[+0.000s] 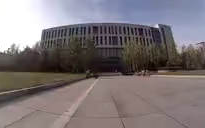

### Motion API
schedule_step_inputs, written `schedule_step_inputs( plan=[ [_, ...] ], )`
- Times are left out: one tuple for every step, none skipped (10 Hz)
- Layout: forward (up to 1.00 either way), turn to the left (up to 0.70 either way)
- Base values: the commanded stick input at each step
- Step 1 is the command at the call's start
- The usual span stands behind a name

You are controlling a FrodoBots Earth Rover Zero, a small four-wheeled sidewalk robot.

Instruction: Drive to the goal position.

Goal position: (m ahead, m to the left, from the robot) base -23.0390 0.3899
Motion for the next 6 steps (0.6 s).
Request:
schedule_step_inputs(
  plan=[
    [0.7,-0.35],
    [0.7,-0.35],
    [0.7,-0.35],
    [0.7,-0.35],
    [0.7,-0.35],
    [0.7,-0.35]
  ],
)
